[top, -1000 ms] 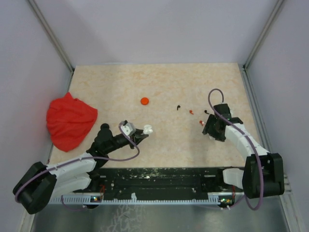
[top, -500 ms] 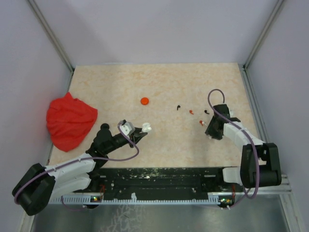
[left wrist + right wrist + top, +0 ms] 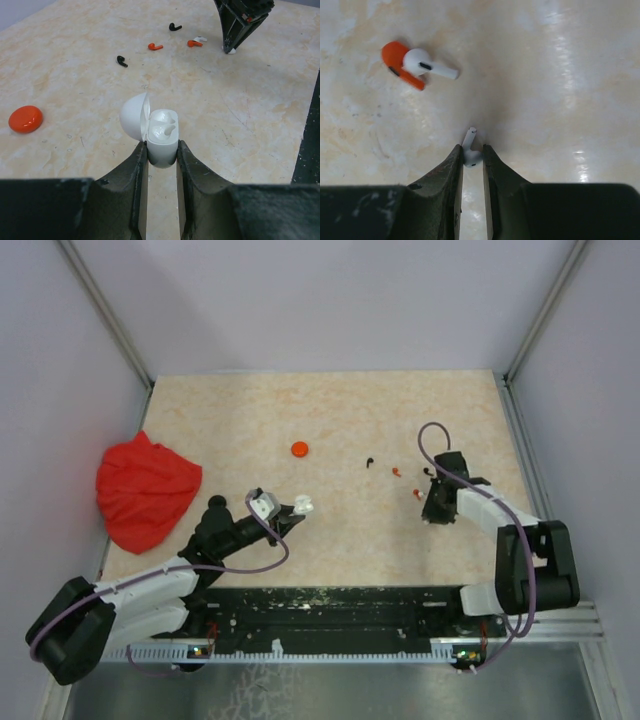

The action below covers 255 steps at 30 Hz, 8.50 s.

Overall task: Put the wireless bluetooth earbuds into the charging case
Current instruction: Pick up the earbud from the center of the board, then place the earbud in the charging case.

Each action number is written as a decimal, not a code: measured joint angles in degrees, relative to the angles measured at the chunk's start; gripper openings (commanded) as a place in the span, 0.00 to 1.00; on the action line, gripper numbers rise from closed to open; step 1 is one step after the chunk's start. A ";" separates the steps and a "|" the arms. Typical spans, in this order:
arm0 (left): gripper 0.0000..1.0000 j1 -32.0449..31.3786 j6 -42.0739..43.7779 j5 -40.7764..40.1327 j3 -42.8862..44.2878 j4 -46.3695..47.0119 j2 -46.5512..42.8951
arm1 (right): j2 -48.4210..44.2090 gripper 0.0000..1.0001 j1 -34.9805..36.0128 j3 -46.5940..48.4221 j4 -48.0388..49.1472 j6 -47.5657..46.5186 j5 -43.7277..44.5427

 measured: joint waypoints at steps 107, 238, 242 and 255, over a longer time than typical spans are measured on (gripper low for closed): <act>0.01 0.00 -3.26 -0.81 -3.23 7.65 1.27 | 6.64 0.08 32.28 19.89 -2.29 -2.23 15.21; 0.01 -0.59 -10.67 -4.72 -3.02 27.28 7.32 | 14.40 0.35 68.32 50.71 -17.03 -17.18 39.95; 0.01 -0.59 -11.96 -4.70 -3.02 27.87 7.63 | 9.53 0.37 67.67 47.67 -14.86 -17.27 36.54; 0.01 0.17 -14.43 -2.05 -3.02 27.76 6.58 | 7.23 0.37 65.33 42.53 -12.02 -17.22 32.35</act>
